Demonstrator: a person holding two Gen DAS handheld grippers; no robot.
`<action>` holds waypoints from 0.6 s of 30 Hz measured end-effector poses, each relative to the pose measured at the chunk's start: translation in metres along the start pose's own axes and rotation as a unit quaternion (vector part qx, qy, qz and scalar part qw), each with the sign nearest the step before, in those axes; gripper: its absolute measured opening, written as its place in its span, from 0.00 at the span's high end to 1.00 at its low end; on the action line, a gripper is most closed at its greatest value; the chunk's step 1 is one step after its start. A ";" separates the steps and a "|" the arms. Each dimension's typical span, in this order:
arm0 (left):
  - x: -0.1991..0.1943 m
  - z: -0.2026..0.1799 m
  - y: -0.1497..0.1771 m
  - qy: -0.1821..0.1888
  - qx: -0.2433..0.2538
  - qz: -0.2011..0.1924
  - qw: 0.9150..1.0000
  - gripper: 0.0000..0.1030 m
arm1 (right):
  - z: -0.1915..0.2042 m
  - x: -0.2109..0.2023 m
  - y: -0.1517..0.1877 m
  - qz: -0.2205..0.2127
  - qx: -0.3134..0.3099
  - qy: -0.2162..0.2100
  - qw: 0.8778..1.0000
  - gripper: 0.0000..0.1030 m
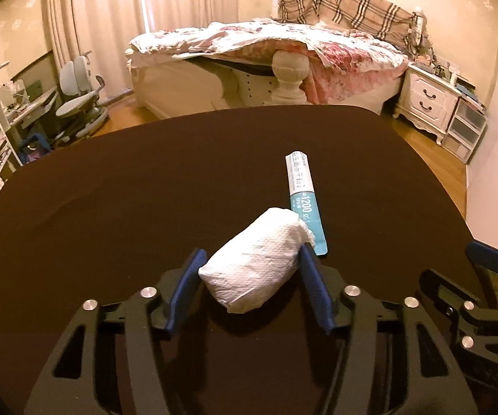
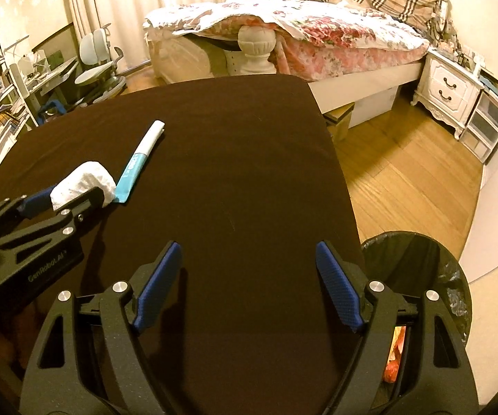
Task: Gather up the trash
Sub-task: 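Grasp the white wrapped roll with the left tool while the right tool grasps the blue tube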
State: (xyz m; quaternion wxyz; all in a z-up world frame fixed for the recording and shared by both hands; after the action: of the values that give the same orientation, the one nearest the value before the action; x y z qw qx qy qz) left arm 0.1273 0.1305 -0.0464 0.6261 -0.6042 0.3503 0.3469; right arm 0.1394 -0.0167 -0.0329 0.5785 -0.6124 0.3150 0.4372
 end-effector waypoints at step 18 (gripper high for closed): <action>-0.007 0.093 0.007 -0.079 -0.094 -0.004 0.992 0.50 | 0.070 0.023 -0.047 0.000 -0.042 -0.032 0.999 0.36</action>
State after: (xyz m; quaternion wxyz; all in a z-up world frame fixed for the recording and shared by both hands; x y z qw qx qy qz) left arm 0.1195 0.2232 -0.0419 0.5935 -0.6323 0.2633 0.4226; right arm 0.1787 0.0607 -0.0299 0.5625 -0.6217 0.2777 0.4689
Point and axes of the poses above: each gripper's, at about its wrist camera, not at the fingertips, and x roughly the way its jaws point, z to its left, y to its underside, the point moved 1 cm from there along x, roughly the way its jaws point, and after that the axes turned 11 degrees about z, right-handed, at the moved point
